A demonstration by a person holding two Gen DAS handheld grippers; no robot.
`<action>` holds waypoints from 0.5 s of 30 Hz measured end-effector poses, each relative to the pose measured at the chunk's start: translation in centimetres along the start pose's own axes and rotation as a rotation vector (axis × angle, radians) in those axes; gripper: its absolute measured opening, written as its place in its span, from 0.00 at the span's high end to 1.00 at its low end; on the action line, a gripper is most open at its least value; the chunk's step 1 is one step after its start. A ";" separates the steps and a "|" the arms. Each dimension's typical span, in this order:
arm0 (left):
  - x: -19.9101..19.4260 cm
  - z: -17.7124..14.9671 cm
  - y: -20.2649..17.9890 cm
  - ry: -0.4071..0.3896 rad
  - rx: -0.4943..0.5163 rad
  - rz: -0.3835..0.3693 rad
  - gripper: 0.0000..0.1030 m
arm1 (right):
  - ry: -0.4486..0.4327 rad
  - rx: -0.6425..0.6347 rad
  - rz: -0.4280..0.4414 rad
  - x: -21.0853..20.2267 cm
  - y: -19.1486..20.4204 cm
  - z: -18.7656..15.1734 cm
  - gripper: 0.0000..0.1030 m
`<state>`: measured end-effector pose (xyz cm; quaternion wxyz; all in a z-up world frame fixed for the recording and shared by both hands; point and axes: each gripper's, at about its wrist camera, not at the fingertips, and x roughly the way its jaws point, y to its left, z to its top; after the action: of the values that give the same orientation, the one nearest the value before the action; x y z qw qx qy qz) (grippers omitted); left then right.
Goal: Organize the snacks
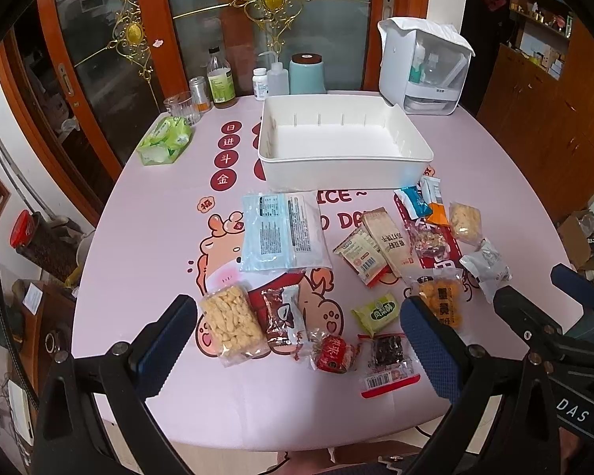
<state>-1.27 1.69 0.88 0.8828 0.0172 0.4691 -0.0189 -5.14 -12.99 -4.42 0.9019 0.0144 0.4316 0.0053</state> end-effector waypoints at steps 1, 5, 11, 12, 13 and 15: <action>0.0 0.1 0.0 -0.003 0.002 0.001 0.01 | -0.001 0.003 -0.001 0.0 0.0 0.0 0.14; 0.0 0.6 0.5 -0.017 0.005 0.005 0.01 | -0.007 0.011 -0.001 0.1 0.2 0.2 0.14; 0.2 1.2 1.6 -0.036 -0.003 0.015 0.01 | -0.019 0.021 0.002 0.2 0.5 0.5 0.14; 0.3 1.4 2.0 -0.038 -0.008 0.014 0.01 | -0.019 0.022 0.000 0.2 0.7 0.5 0.14; 0.4 1.4 2.3 -0.039 -0.013 0.011 0.01 | -0.019 0.023 0.000 0.2 0.7 0.5 0.15; 0.5 1.5 3.0 -0.042 -0.028 0.009 0.01 | -0.020 0.024 -0.002 0.3 0.9 0.6 0.15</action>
<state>0.40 4.59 1.34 0.8928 0.0065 0.4504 -0.0090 -4.52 -12.14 -4.23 0.9059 0.0247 0.4227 -0.0007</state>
